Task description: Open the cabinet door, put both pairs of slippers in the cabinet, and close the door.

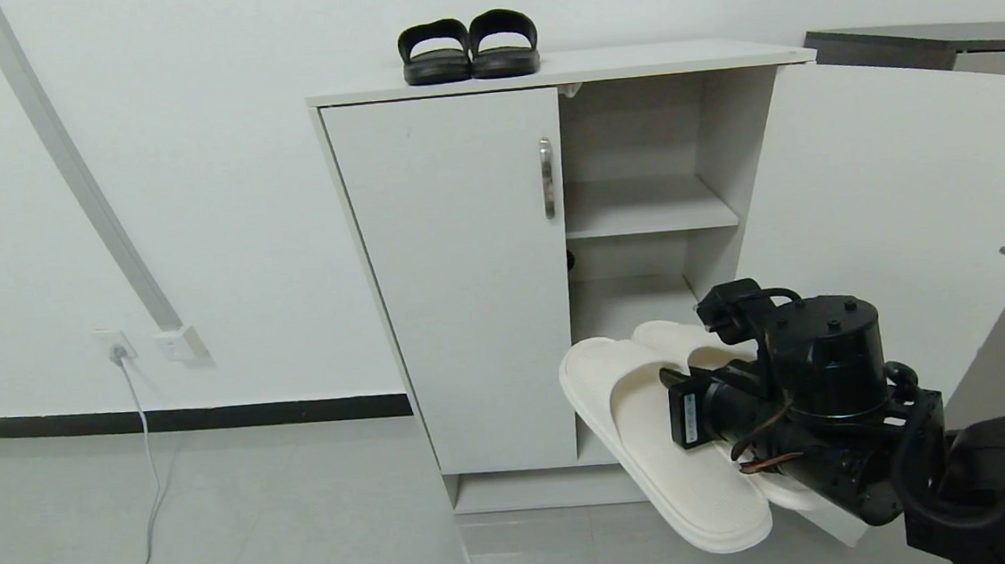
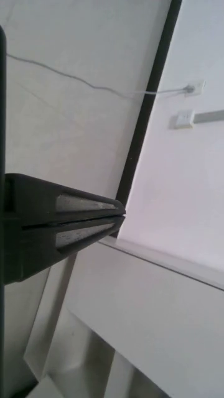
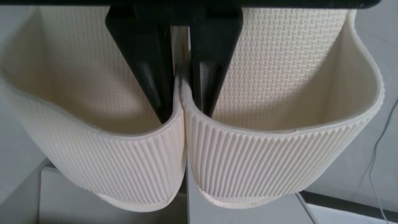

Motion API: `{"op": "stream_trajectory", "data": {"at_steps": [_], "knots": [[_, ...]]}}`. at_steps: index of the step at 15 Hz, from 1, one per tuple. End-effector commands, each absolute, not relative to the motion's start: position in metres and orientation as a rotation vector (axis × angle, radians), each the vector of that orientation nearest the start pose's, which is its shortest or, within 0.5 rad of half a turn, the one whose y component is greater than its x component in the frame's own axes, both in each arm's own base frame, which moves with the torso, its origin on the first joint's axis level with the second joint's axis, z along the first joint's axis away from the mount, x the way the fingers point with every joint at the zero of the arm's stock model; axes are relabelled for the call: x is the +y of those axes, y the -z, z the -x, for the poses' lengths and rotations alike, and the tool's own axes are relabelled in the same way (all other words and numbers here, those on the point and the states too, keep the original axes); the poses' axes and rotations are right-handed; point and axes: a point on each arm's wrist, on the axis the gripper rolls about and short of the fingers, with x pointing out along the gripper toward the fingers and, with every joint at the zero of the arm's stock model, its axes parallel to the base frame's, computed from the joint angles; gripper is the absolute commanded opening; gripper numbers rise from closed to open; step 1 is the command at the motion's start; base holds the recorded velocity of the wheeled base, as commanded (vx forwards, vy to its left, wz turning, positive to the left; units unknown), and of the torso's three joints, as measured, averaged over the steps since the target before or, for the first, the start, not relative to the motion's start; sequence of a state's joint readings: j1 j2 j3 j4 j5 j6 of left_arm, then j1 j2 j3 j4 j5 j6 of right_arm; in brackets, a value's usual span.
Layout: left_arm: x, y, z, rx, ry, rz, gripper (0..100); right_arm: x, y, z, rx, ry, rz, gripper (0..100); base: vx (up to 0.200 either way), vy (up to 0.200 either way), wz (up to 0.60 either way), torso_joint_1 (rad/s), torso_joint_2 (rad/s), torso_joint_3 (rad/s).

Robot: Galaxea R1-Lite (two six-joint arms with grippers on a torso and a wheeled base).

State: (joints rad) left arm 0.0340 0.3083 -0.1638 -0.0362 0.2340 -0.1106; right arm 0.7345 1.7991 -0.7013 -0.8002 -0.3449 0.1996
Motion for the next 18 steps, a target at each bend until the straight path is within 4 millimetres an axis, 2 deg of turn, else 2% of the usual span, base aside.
{"op": "stream_trajectory", "data": {"at_steps": [1, 5, 8, 11, 13, 15, 16, 18], "knots": [[0.005, -0.121, 0.006, 0.071, -0.296, 0.100, 0, 0.204, -0.139, -0.236, 0.299, -0.361, -0.038, 0, 0.000, 0.000, 0.00, 0.000, 0.00, 0.000], [0.004, -0.099, 0.012, 0.073, -0.335, 0.057, 0, 0.205, -0.139, -0.236, 0.300, -0.363, -0.036, 0, 0.000, 0.000, 0.00, 0.000, 0.00, 0.000], [0.003, -0.082, 0.017, 0.042, -0.294, 0.024, 0, 0.206, -0.138, -0.236, 0.303, -0.364, -0.033, 0, 0.000, 0.000, 0.00, 0.000, 0.00, 0.000], [0.001, -0.081, 0.016, 0.061, -0.195, 0.000, 0, 0.214, -0.131, -0.239, 0.290, -0.340, -0.029, 0, 0.000, 0.000, 0.00, 0.000, 0.00, 0.000], [-0.002, -0.077, 0.016, 0.096, -0.054, -0.027, 0, 0.227, -0.118, -0.245, 0.264, -0.282, -0.018, 0, 0.000, 0.000, 0.00, 0.000, 0.00, 0.000], [-0.002, -0.077, 0.017, 0.088, -0.015, -0.049, 0, 0.239, -0.106, -0.256, 0.210, -0.224, -0.013, 0, 0.000, 0.000, 0.00, 0.000, 0.00, 0.000], [0.000, -0.077, 0.018, 0.076, 0.097, -0.041, 0, 0.244, -0.102, -0.262, 0.187, -0.193, -0.008, 0, 0.000, 0.000, 0.00, 0.000, 0.00, 0.000], [0.000, -0.077, 0.016, 0.090, 0.113, -0.030, 0, 0.248, -0.098, -0.266, 0.173, -0.175, -0.003, 0, 0.000, 0.000, 0.00, 0.000, 0.00, 0.000]]}}
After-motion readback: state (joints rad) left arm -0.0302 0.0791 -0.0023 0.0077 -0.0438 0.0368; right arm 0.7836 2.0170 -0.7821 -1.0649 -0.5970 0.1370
